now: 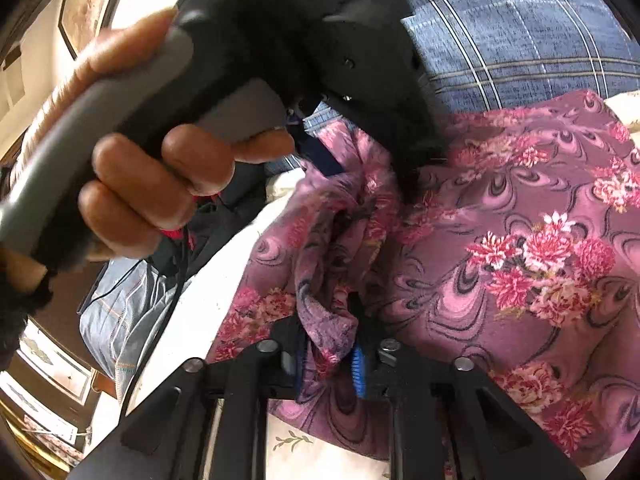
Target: Fold small clothes
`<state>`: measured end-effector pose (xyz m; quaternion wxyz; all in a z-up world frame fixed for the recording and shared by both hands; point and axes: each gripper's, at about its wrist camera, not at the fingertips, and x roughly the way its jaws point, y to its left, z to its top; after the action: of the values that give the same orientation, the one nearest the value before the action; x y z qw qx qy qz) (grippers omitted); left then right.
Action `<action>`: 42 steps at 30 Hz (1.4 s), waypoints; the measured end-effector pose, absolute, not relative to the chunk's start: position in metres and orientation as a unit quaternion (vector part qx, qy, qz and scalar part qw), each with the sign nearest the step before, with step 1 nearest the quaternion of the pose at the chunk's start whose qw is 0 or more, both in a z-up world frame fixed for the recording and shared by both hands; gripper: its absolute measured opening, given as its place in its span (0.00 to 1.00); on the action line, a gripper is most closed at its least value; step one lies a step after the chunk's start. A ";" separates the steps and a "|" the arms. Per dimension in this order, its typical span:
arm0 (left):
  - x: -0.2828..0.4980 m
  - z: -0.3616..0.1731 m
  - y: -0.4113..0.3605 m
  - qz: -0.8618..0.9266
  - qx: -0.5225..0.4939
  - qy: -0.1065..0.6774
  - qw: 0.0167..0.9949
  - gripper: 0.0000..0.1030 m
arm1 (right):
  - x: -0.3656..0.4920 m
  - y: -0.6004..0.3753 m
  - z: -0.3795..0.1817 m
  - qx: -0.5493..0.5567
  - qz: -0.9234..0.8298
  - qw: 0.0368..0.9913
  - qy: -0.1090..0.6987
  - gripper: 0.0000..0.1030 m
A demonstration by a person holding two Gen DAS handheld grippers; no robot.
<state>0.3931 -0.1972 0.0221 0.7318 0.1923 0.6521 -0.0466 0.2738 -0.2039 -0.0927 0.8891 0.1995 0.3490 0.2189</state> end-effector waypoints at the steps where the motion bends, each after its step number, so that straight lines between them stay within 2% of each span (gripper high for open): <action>1: 0.388 0.022 -0.192 -0.045 0.178 0.651 0.736 0.11 | 0.271 -0.204 -0.090 0.201 0.218 0.893 0.339 0.10; 7: 0.371 0.066 -0.184 -0.076 0.106 0.618 0.776 0.09 | 0.253 -0.231 -0.073 0.255 0.218 0.894 0.298 0.08; 12: 0.357 0.088 -0.227 -0.130 0.092 0.602 0.782 0.09 | 0.224 -0.273 -0.058 0.292 0.192 0.900 0.259 0.08; 14: 0.352 0.088 -0.253 -0.154 0.093 0.597 0.782 0.04 | 0.214 -0.293 -0.057 0.309 0.175 0.901 0.250 0.08; 23: 0.344 0.040 -0.337 -0.175 0.080 0.638 0.746 0.04 | 0.190 -0.369 -0.086 0.347 0.097 0.893 0.272 0.08; 28: 0.345 0.045 -0.328 -0.195 0.043 0.645 0.738 0.05 | 0.189 -0.384 -0.108 0.373 0.090 0.872 0.304 0.10; 29: 0.345 0.054 -0.324 -0.206 0.031 0.639 0.741 0.09 | 0.189 -0.385 -0.108 0.376 0.099 0.868 0.308 0.14; 30: 0.345 0.067 -0.316 -0.222 0.014 0.628 0.746 0.12 | 0.188 -0.388 -0.108 0.379 0.102 0.866 0.310 0.14; 31: 0.345 0.085 -0.304 -0.236 -0.007 0.612 0.755 0.23 | 0.187 -0.390 -0.106 0.379 0.100 0.865 0.313 0.15; 32: 0.345 0.098 -0.293 -0.242 -0.022 0.597 0.764 0.45 | 0.184 -0.393 -0.105 0.381 0.101 0.862 0.318 0.17; 33: 0.343 0.113 -0.276 -0.246 -0.035 0.575 0.780 0.59 | 0.180 -0.399 -0.101 0.383 0.098 0.861 0.320 0.19; 34: 0.343 0.128 -0.253 -0.235 -0.039 0.548 0.801 0.78 | 0.173 -0.403 -0.096 0.384 0.088 0.864 0.313 0.22; 36: 0.340 0.140 -0.217 -0.211 -0.037 0.511 0.832 0.80 | 0.164 -0.424 -0.082 0.390 0.063 0.875 0.281 0.26; 38: 0.343 0.135 -0.179 -0.184 -0.040 0.501 0.845 0.80 | 0.172 -0.444 -0.065 0.393 0.054 0.880 0.263 0.37; 42: 0.363 0.084 -0.099 -0.148 -0.149 0.543 0.813 0.80 | 0.247 -0.451 -0.047 0.370 0.098 0.873 0.301 0.49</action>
<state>0.3631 -0.0989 0.0840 0.8130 -0.1488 0.5433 -0.1476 0.2466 -0.4509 -0.0465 0.8734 0.3699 0.3011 0.0982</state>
